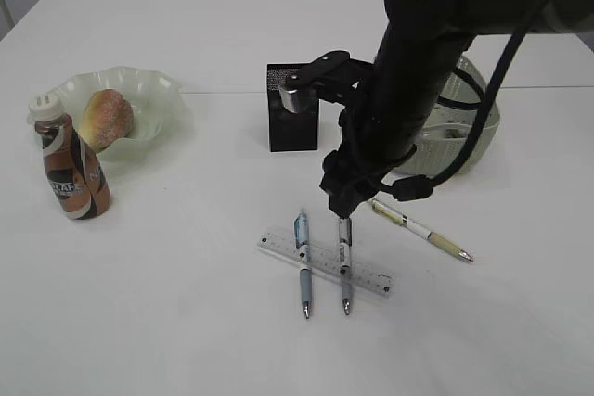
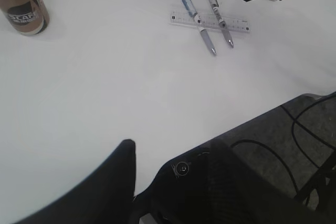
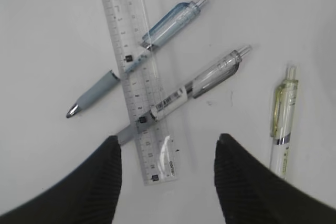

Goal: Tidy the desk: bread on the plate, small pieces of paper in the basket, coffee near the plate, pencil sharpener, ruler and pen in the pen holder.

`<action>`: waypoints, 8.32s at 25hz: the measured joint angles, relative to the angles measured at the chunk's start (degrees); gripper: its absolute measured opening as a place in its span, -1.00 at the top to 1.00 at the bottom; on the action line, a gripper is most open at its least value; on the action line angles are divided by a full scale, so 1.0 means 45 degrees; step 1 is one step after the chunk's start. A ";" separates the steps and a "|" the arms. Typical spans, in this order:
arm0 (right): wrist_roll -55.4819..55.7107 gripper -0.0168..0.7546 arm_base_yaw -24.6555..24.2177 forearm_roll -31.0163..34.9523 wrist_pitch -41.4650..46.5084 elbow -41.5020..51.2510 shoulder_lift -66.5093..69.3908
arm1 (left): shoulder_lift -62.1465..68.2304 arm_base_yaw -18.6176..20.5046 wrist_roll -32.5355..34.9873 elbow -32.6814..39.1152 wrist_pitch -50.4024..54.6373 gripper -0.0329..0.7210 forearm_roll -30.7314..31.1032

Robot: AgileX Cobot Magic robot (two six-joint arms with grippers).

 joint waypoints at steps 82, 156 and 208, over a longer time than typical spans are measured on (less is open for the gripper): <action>-0.3317 -0.36 0.0881 0.0079 -0.1613 -0.0164 0.2967 | -0.0043 0.0000 -0.0006 0.0000 0.0000 0.03 0.0238; 0.6276 0.24 0.1480 -0.2094 -0.7070 -0.0277 -0.1199 | -0.0043 0.0000 -0.0006 0.0000 0.0000 0.03 -0.0074; 0.4835 0.24 -0.1023 -0.1676 -1.8991 -0.3200 0.5864 | 0.0147 0.0000 -0.0027 0.0000 0.0000 0.03 -0.0138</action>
